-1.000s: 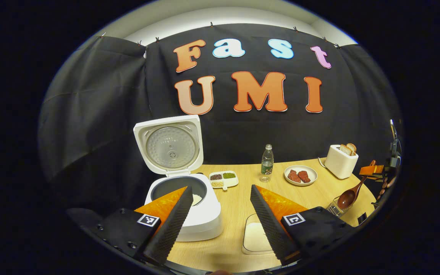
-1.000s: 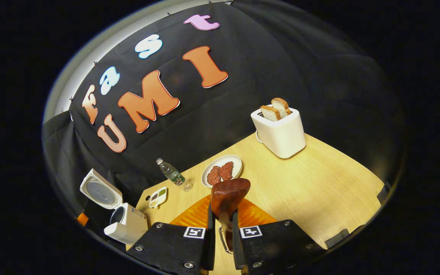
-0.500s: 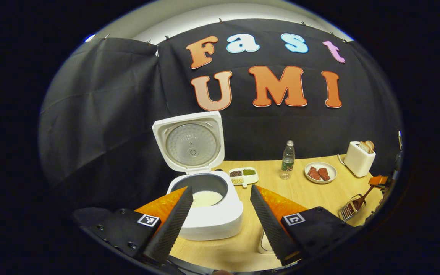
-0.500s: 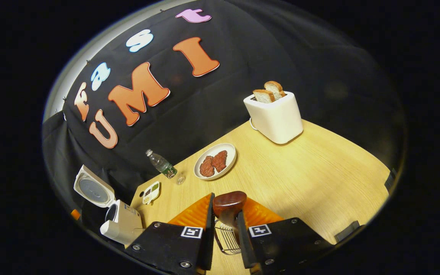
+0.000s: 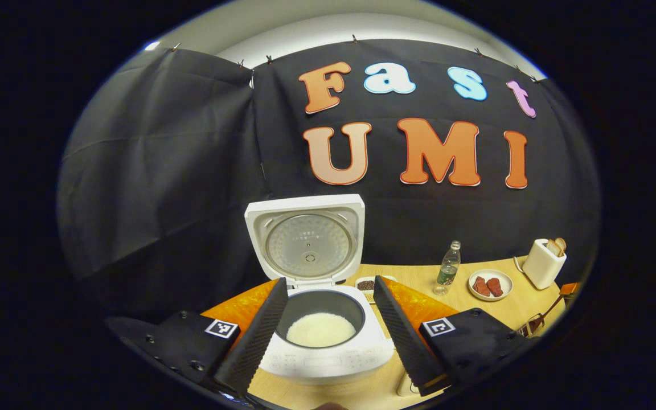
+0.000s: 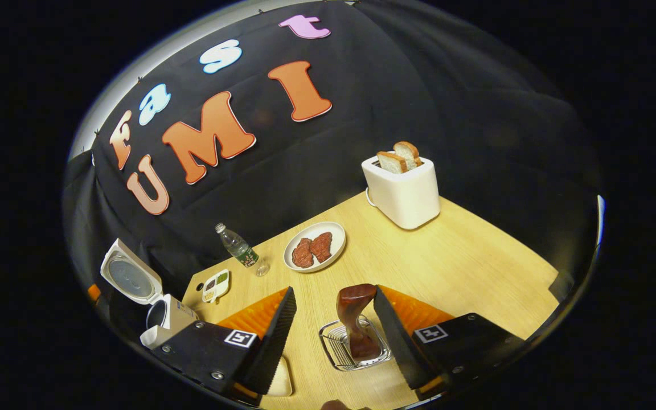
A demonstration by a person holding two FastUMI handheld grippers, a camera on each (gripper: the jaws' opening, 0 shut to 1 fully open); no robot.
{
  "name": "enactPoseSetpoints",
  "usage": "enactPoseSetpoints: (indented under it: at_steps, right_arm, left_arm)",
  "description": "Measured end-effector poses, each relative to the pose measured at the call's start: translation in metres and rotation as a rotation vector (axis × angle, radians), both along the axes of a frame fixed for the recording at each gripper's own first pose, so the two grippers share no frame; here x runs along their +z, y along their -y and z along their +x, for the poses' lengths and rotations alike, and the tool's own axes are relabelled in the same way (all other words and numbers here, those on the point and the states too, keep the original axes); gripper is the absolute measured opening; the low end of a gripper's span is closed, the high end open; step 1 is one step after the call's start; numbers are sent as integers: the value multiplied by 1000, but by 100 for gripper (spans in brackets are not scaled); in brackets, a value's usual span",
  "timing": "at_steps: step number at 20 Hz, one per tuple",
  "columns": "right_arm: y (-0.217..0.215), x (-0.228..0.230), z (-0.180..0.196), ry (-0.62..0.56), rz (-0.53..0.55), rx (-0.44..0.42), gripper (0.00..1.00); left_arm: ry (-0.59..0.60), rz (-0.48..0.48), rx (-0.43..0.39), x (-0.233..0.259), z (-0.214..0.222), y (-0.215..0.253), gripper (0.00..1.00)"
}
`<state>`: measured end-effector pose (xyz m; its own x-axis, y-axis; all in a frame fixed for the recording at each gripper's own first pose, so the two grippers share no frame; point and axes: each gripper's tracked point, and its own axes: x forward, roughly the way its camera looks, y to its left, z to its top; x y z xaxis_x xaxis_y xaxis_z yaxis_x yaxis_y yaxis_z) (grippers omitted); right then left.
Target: Close the left gripper, press the button to open the rice cooker; take a wooden spoon from the chopstick holder with the right hand, scoop a spoonful of rice and pour it into the rice cooker, then put the wooden spoon back into the chopstick holder.
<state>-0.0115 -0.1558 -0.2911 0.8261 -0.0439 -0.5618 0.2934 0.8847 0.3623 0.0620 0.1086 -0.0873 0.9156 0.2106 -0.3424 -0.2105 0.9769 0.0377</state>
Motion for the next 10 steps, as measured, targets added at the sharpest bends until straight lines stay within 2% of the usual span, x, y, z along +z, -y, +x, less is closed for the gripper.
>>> enactPoseSetpoints:
  at_steps: [4, 10]
  right_arm:
    - [4, 45, -6, 61, -72, -24, 92]
    - [-1, 113, -19, 187, -172, -39, 93]
  left_arm:
    - [7, -66, -1, 18, 36, -29, 99]
    - [12, -169, 27, 43, 98, -72, 99]
